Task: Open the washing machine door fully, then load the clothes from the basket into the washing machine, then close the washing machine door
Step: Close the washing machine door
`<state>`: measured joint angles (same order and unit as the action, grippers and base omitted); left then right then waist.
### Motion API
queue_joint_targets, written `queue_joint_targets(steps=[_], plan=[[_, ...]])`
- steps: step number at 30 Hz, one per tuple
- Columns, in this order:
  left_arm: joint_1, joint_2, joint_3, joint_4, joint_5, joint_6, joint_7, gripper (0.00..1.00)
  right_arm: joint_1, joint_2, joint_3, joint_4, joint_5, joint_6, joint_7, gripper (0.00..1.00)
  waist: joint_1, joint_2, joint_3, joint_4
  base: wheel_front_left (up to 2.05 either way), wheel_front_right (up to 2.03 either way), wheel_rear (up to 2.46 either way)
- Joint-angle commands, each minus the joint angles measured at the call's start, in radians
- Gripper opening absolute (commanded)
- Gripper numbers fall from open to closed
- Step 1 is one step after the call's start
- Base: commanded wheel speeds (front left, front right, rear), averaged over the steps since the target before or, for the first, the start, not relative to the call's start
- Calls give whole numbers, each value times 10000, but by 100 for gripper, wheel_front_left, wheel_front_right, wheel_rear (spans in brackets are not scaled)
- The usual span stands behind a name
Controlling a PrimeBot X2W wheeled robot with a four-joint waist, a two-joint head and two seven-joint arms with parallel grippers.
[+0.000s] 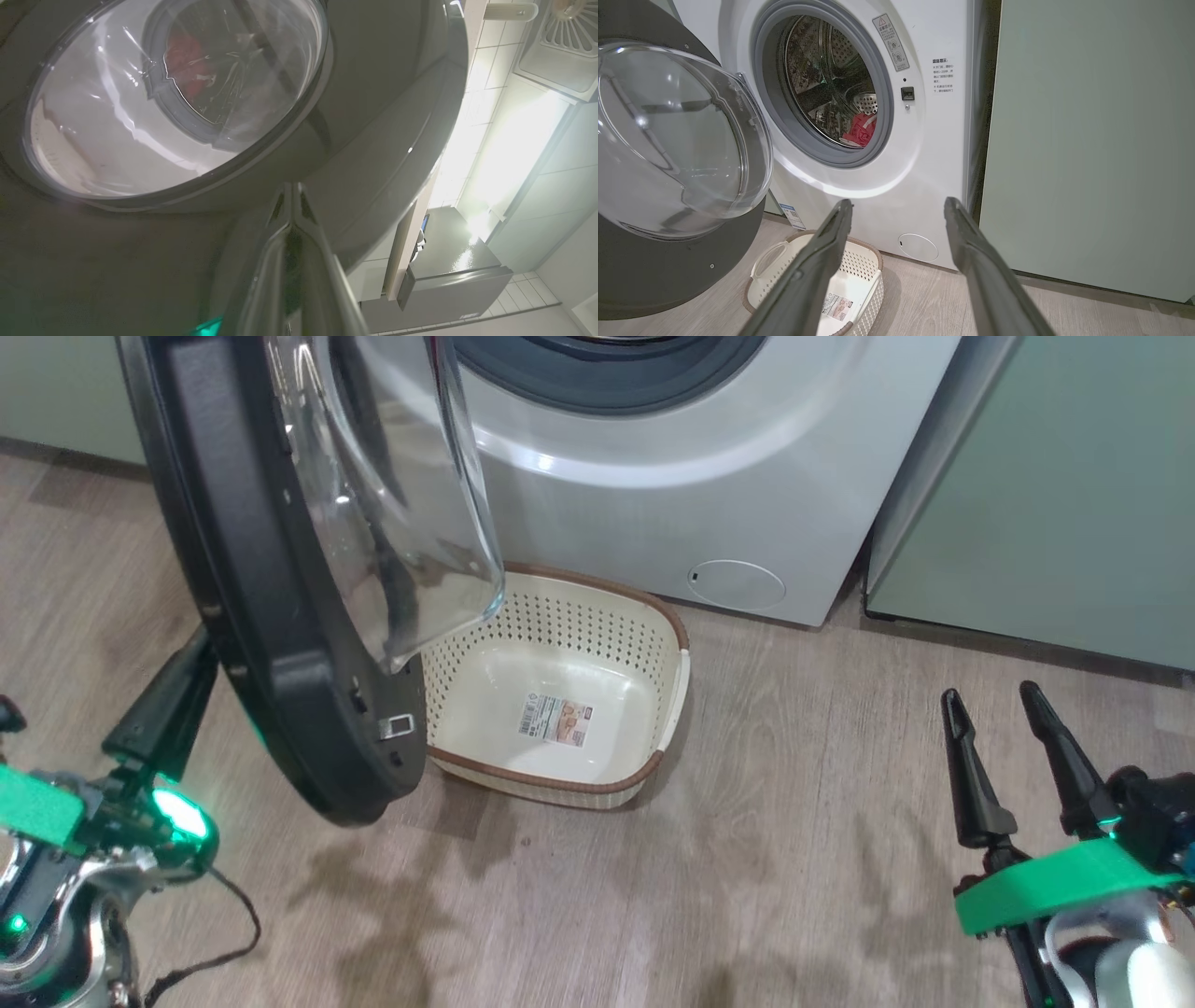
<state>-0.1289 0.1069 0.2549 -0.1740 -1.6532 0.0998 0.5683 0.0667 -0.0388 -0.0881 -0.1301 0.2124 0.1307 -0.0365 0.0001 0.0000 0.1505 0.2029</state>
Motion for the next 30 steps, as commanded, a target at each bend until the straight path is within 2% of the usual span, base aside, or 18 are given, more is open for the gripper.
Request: queue_joint_targets(steps=[1, 14, 21, 30], plan=[[-207, 144, 237, -410, -32, -22, 100, 0, -390, -114, 248, -381, 4, 0, -100, 100, -1, 0, 6, -4, 0, 0, 0], [-304, -30, -164, -752, -115, 136, 273, 0, -518, -114, 396, -287, 87, 0, -175, 100, -1, 0, 165, -363, 0, 0, 0], [-569, -33, -308, -932, -172, 196, 383, 0, -636, -114, 414, -204, 189, 0, -294, 100, -1, 0, 421, -1004, 0, 0, 0], [-919, 87, -156, -991, -193, 93, 363, 0, -909, -114, 518, -57, 385, 0, -547, 100, -1, 0, 865, -2161, 0, 0, 0]])
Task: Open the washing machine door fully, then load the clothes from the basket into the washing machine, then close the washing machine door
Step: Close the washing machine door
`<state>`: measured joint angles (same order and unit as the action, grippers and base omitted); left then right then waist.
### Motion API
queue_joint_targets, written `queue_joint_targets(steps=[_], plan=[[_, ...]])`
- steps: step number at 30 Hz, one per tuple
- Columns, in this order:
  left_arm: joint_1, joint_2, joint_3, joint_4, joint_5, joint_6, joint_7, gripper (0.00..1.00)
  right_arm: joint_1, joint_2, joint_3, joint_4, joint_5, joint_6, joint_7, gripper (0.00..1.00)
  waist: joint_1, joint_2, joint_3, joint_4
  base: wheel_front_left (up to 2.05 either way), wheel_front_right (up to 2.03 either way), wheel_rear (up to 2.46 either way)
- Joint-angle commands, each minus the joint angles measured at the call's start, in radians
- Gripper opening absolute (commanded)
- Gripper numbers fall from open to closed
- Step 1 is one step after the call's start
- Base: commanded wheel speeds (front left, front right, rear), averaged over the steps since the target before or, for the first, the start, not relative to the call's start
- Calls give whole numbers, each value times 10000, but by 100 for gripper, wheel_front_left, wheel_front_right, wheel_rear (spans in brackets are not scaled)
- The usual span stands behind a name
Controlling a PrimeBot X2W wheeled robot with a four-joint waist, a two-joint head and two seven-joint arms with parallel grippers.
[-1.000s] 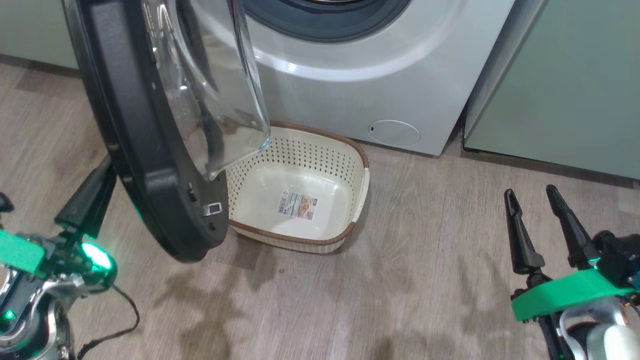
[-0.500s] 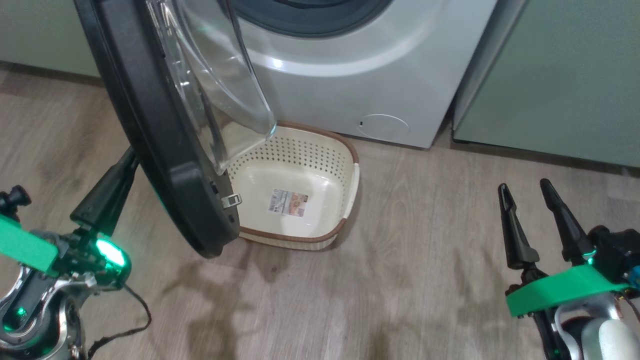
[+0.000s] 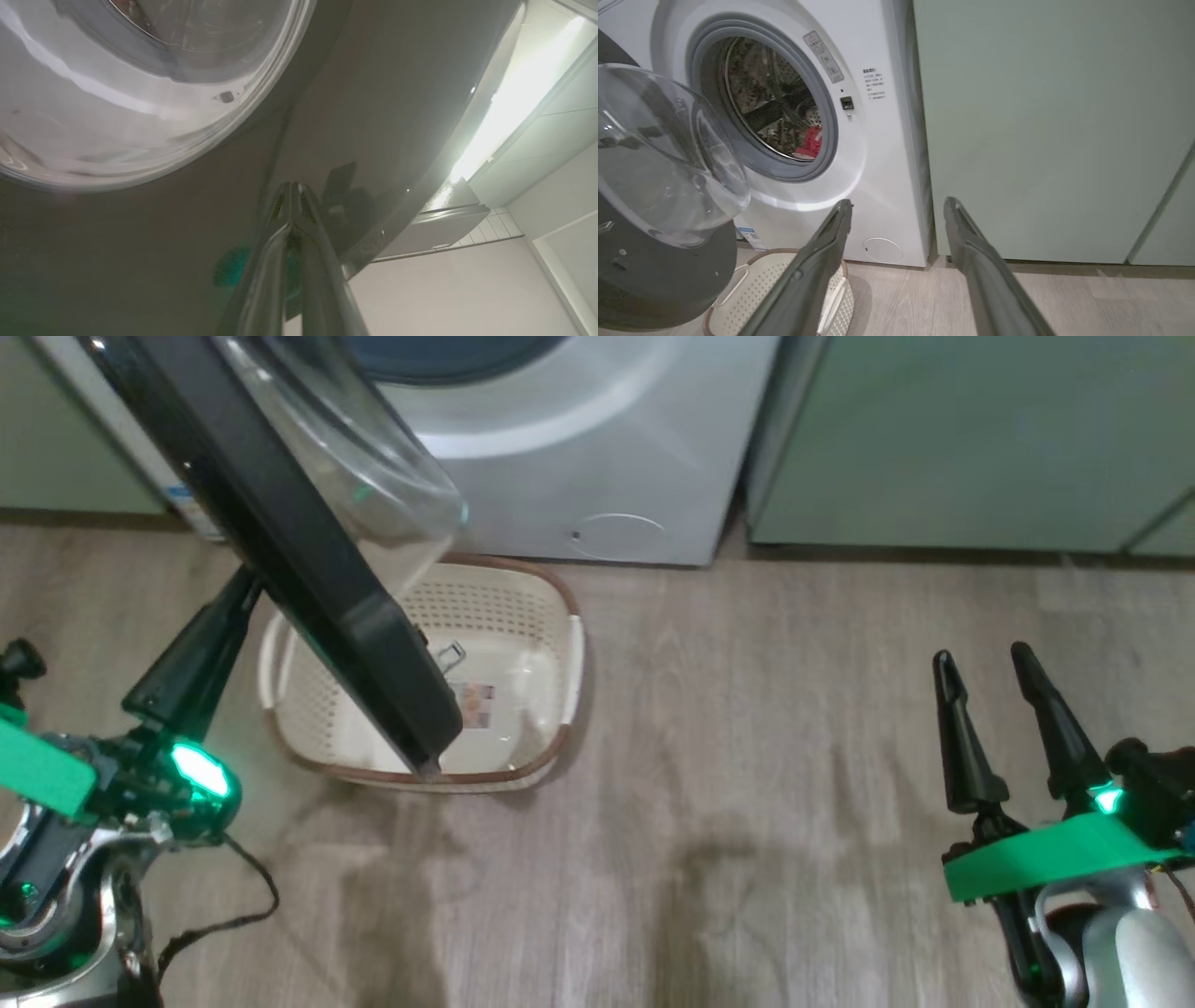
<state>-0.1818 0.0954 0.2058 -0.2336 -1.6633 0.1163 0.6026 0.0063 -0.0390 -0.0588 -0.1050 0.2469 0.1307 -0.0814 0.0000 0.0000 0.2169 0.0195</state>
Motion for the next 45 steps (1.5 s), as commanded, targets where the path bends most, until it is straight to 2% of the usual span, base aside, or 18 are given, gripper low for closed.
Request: queue_joint_targets(steps=[1, 15, 22, 28, 29, 30, 31, 32, 33, 39, 43, 44, 45], plan=[[-446, 199, 354, -397, -124, -90, 19, 0, -330, -112, 182, -274, 68, 0, -151, 100, 0, 0, 256, -459, 0, 0, 0], [-1682, 466, 685, 128, -83, -288, -226, 0, -655, -112, 202, 317, 426, 0, -786, 100, 0, 0, 775, -1908, 0, 0, 0], [-1748, 464, 932, 330, -225, -464, -269, 0, -690, -112, 199, 538, 480, 0, -922, 100, 0, 0, 741, -2052, 0, 0, 0], [-876, 102, 1509, -25, -598, -887, -518, 0, -750, -112, 353, 686, 519, 0, -1013, 100, 0, 0, 613, -1913, 0, 0, 0], [-683, 27, 1582, -112, -669, -963, -569, 4, -756, -112, 392, 711, 519, 0, -1020, 100, 0, 0, 582, -1878, 0, 0, 0], [-464, -33, 1636, -189, -669, -1033, -640, 30, -758, -112, 415, 735, 520, 0, -1027, 100, 0, 0, 549, -1837, 0, 0, 0], [-255, -98, 1677, -259, -686, -1099, -721, 49, -755, -112, 431, 760, 520, 0, -1031, 100, 0, 0, 513, -1796, 0, 0, 0], [-61, -174, 1724, -326, -761, -1160, -833, 82, -750, -112, 435, 780, 518, 0, -1035, 100, 0, 0, 478, -1745, 0, 0, 0], [123, -239, 1765, -382, -843, -1205, -961, 100, -747, -112, 438, 799, 514, 0, -1036, 100, 0, 0, 441, -1696, 0, 0, 0], [749, -412, 1906, -538, -713, -1379, -2327, 100, -737, -112, 413, 866, 441, 0, -975, 100, 0, 0, 218, -1412, 0, 0, 0], [844, -427, 1860, -760, 640, -1580, -3505, 100, -726, -112, 329, 851, 385, 0, -895, 100, 0, 0, 66, -1284, 0, 0, 0], [844, -427, 1860, -760, 640, -1580, -3505, 100, -726, -112, 329, 851, 385, 0, -895, 100, 0, 0, 66, -1284, 0, 0, 0], [833, -391, 1840, -878, 1181, -1656, -3798, 100, -732, -112, 305, 838, 355, 0, -877, 100, 0, 0, 32, -1268, 0, 0, 0]])
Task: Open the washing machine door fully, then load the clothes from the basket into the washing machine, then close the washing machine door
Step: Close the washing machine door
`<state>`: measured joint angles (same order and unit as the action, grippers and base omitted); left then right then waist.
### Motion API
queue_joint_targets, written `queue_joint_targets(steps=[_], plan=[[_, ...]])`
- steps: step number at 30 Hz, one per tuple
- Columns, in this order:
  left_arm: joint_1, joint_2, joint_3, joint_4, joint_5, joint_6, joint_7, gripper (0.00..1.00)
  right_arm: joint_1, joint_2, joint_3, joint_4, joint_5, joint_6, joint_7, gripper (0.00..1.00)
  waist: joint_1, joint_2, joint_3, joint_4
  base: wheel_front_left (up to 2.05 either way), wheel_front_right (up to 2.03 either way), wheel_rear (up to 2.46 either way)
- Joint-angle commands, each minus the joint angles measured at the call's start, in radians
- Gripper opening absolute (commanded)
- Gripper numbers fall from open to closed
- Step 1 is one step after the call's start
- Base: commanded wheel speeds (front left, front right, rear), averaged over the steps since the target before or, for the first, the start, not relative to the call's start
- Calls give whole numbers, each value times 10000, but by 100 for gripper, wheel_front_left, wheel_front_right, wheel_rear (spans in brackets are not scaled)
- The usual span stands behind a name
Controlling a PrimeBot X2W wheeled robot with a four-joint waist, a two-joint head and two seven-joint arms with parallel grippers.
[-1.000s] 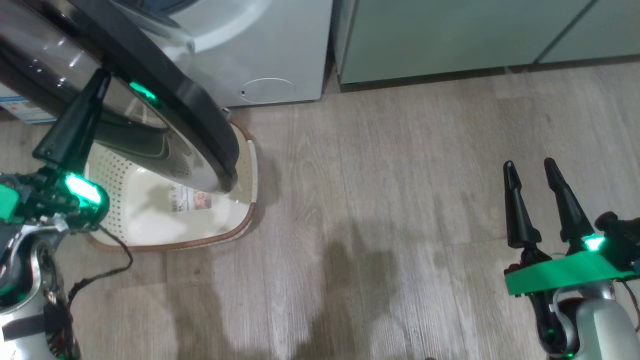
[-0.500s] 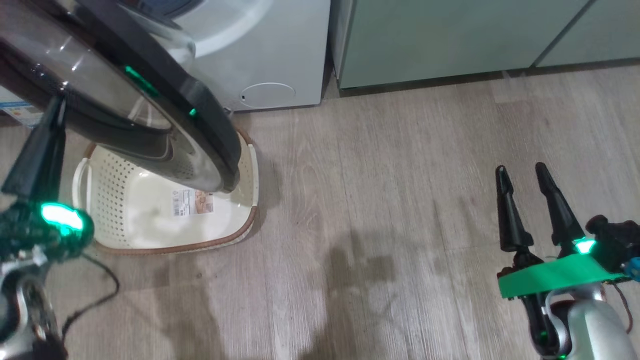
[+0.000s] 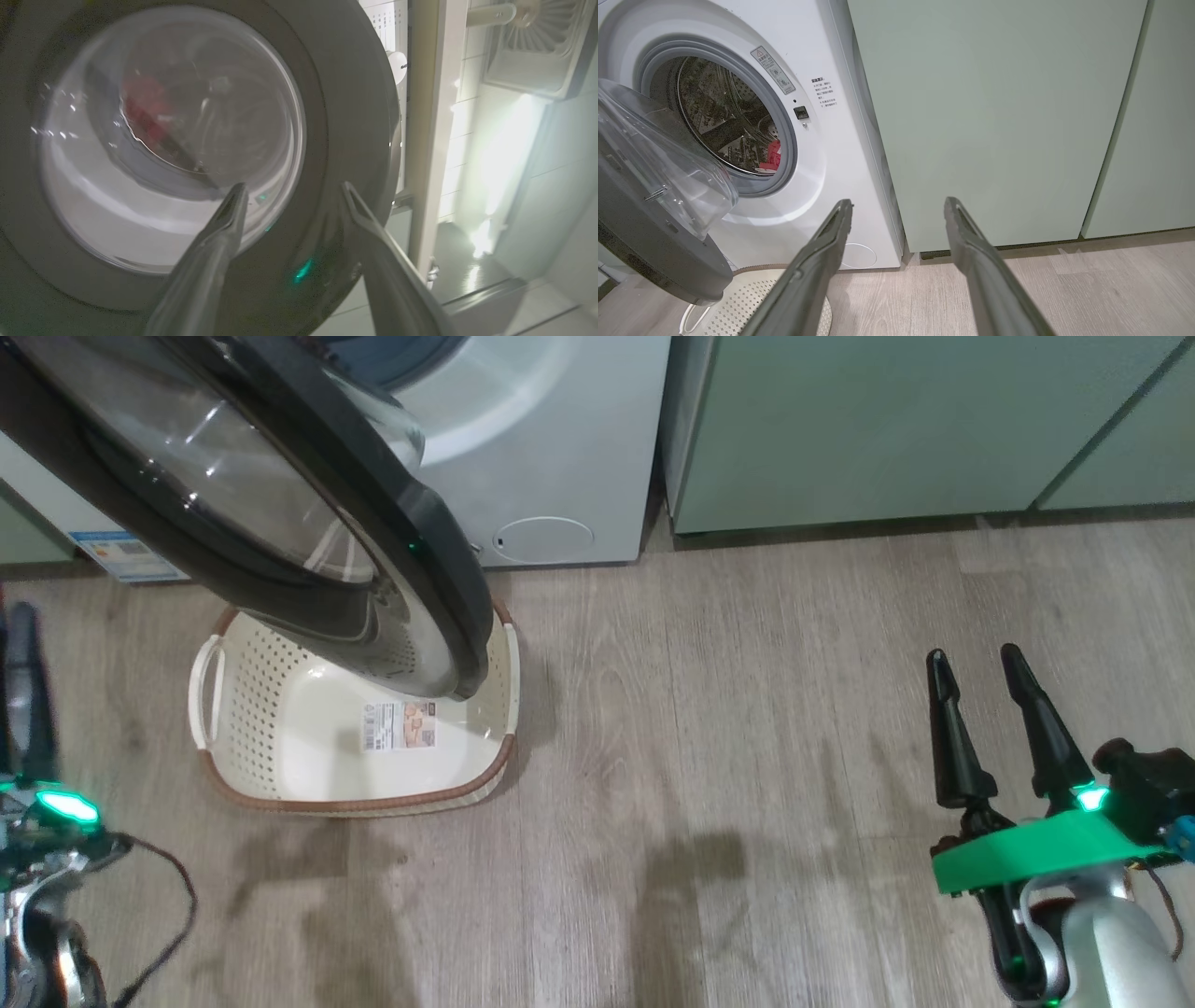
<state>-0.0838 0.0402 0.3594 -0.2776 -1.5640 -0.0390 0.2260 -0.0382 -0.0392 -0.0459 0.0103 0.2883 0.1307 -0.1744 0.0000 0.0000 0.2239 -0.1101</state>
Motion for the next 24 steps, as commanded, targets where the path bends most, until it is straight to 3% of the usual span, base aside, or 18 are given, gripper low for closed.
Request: queue_joint_targets(steps=[1, 8, 13, 19, 24], plan=[[-157, 266, 249, -575, 871, -191, -317, 100, -305, -110, 146, -331, -99, 0, 65, 100, 0, 0, -72, 42, 0, 0, 0], [-183, 1235, -964, -1347, 6739, -447, -2119, 100, -443, -110, 59, -504, -363, 0, 190, 100, 0, 0, -366, 130, 0, 0, 0], [102, 1739, -2120, -1247, 9918, -132, -2481, 100, -389, -110, 54, -660, -579, 0, 374, 100, 0, 0, -624, 166, 0, 0, 0], [689, 1894, -3146, -824, 12117, 277, -2723, 100, -126, -110, 144, -793, -768, 0, 592, 100, 0, 0, -888, 159, 0, 0, 0], [1147, 1810, -3471, -326, 12880, 605, -2988, 100, 202, -110, 123, -815, -940, 0, 734, 100, 0, 0, -1136, 209, 0, 0, 0]])
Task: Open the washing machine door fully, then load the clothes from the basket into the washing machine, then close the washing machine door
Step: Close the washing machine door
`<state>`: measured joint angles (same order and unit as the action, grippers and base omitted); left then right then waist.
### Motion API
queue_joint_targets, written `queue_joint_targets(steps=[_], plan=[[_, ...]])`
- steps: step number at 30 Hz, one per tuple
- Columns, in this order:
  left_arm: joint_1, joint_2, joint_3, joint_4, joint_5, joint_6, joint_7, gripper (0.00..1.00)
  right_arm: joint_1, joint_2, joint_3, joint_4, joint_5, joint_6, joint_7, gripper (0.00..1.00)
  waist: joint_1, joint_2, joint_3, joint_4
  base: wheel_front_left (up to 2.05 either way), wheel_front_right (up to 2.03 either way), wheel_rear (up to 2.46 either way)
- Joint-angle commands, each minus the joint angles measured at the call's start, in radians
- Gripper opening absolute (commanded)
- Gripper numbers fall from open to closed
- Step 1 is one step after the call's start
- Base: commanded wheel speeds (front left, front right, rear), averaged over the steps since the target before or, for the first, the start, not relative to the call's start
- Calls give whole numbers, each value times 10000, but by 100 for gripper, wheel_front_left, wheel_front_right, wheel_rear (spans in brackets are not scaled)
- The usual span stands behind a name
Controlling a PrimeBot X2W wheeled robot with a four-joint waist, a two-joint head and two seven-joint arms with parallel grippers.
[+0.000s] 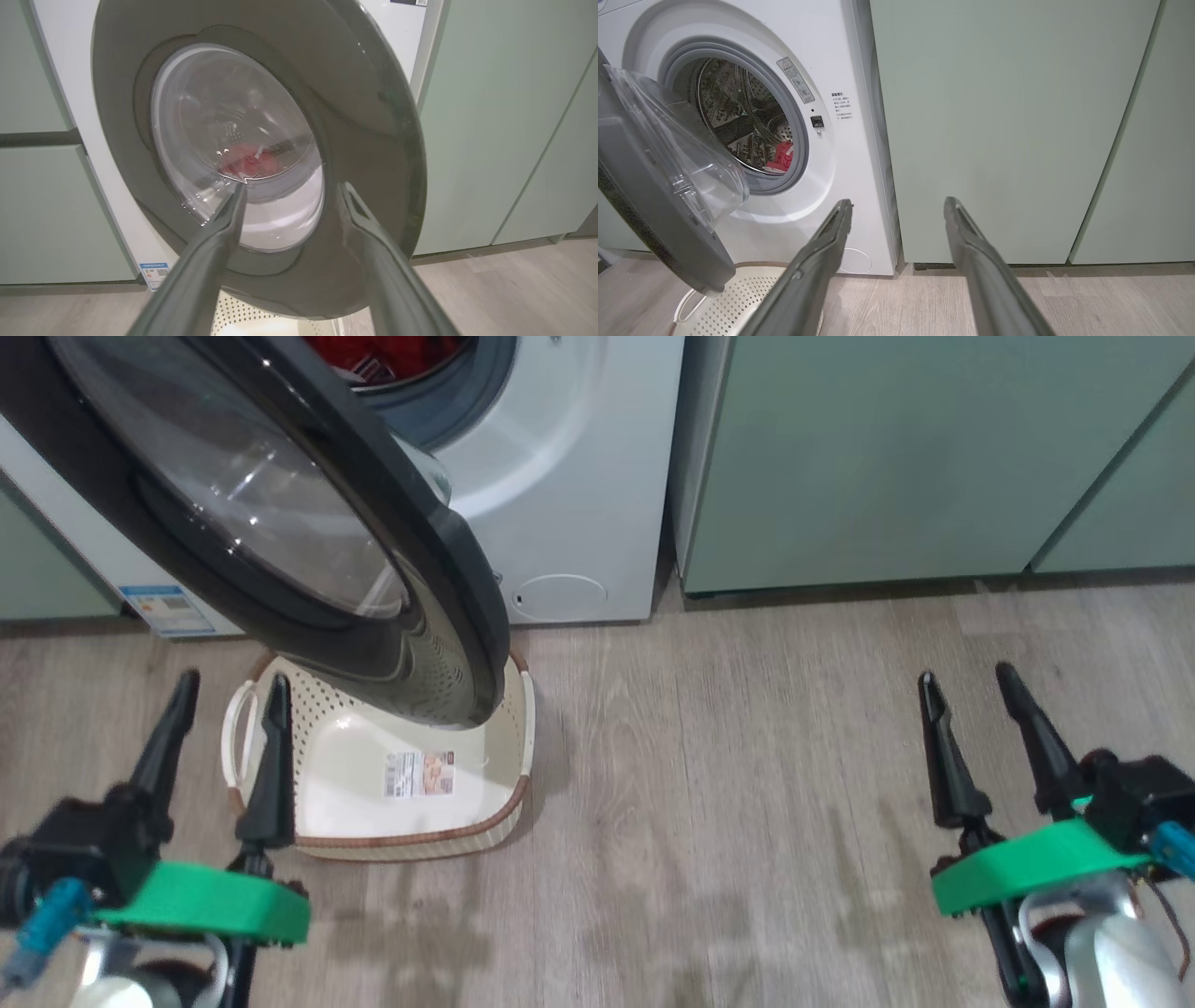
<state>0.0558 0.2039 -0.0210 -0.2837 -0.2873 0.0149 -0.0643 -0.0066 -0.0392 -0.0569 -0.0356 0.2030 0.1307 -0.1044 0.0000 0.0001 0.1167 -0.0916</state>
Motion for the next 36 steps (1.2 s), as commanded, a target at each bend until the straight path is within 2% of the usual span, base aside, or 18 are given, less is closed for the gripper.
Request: queue_joint_targets(steps=[1, 10, 35, 36], plan=[[-175, 187, 306, -170, 243, 112, -171, 100, -44, -110, 236, -357, -104, 0, 61, 100, 0, -1, -128, 26, 0, 0, 0], [358, 26, 228, 388, 432, 366, -677, 100, 542, -110, 93, -477, -188, 0, 252, 100, 0, -1, -616, 140, 0, 0, 0], [472, 50, 28, 567, 371, 556, -590, 100, 656, -110, 64, -622, -65, 0, 362, 100, 0, -1, -713, 253, 0, 0, 0], [473, 53, 18, 569, 370, 562, -592, 100, 659, -110, 56, -603, -6, 0, 375, 76, 0, -1, -721, 255, 0, 0, 0]])
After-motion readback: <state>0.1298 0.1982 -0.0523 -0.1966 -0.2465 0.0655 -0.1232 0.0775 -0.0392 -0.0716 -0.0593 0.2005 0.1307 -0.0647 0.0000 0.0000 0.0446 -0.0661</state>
